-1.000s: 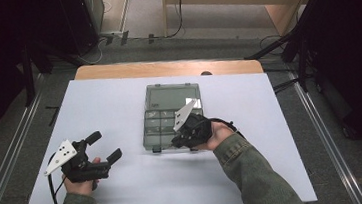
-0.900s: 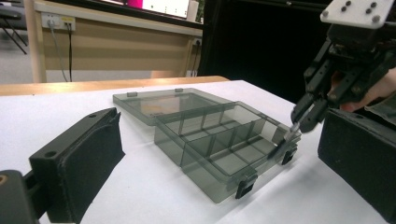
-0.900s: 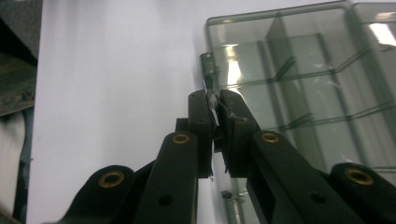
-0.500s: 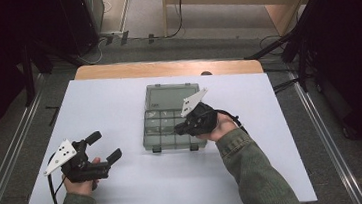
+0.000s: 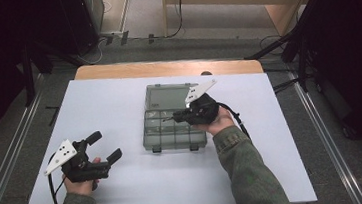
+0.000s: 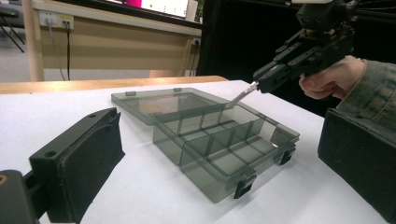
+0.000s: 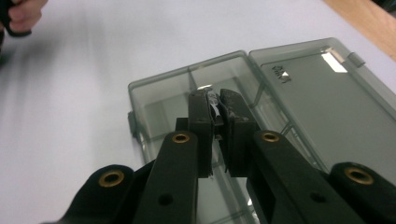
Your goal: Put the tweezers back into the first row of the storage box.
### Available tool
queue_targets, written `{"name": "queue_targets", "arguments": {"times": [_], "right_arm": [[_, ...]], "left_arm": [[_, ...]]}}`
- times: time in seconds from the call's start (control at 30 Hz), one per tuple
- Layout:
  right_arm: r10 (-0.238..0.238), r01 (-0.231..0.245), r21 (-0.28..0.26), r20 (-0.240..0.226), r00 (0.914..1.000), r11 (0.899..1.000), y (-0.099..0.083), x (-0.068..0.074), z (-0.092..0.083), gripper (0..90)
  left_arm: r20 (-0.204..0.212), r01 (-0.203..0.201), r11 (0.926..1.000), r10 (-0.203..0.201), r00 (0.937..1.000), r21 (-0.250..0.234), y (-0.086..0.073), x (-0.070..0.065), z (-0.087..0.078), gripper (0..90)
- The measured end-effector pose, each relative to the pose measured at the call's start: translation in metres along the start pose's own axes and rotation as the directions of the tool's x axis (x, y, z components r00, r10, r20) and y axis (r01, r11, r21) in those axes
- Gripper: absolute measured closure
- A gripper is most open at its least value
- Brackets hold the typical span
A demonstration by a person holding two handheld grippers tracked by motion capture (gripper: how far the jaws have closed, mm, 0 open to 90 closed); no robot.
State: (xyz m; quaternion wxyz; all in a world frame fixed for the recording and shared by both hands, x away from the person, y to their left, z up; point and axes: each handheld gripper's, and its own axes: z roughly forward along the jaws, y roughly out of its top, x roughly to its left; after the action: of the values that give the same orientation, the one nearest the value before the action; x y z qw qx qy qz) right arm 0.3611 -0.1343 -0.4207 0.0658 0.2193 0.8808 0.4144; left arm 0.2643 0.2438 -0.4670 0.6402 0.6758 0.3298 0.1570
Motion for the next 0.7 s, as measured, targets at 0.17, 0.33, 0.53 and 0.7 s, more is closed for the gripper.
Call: {"name": "queue_targets", "arguments": {"times": [0.17, 0.33, 0.53, 0.7], "right_arm": [[0.065, -0.065, -0.063, 0.0, 0.9979, 0.996, -0.003, -0.011, 0.0, 86.0], [0.127, -0.127, -0.121, -0.014, 0.9919, 0.984, -0.006, -0.022, 0.002, 86.0], [0.213, -0.22, -0.146, -0.066, 0.9749, 0.965, -0.013, -0.036, 0.008, 86.0], [0.241, -0.247, -0.118, -0.058, 0.9687, 0.962, -0.016, -0.039, 0.015, 86.0]], "left_arm": [[0.0, 0.004, 1.0, -0.004, 1.0, -0.002, 0.0, 0.0, 0.0, 0.0], [-0.002, 0.007, 1.0, -0.007, 1.0, -0.003, 0.0, 0.001, 0.0, 0.0], [-0.002, 0.006, 1.0, -0.006, 1.0, -0.003, 0.0, 0.001, 0.0, 0.0], [0.001, 0.008, 1.0, -0.008, 1.0, -0.004, 0.0, 0.001, 0.0, 0.0]]}}
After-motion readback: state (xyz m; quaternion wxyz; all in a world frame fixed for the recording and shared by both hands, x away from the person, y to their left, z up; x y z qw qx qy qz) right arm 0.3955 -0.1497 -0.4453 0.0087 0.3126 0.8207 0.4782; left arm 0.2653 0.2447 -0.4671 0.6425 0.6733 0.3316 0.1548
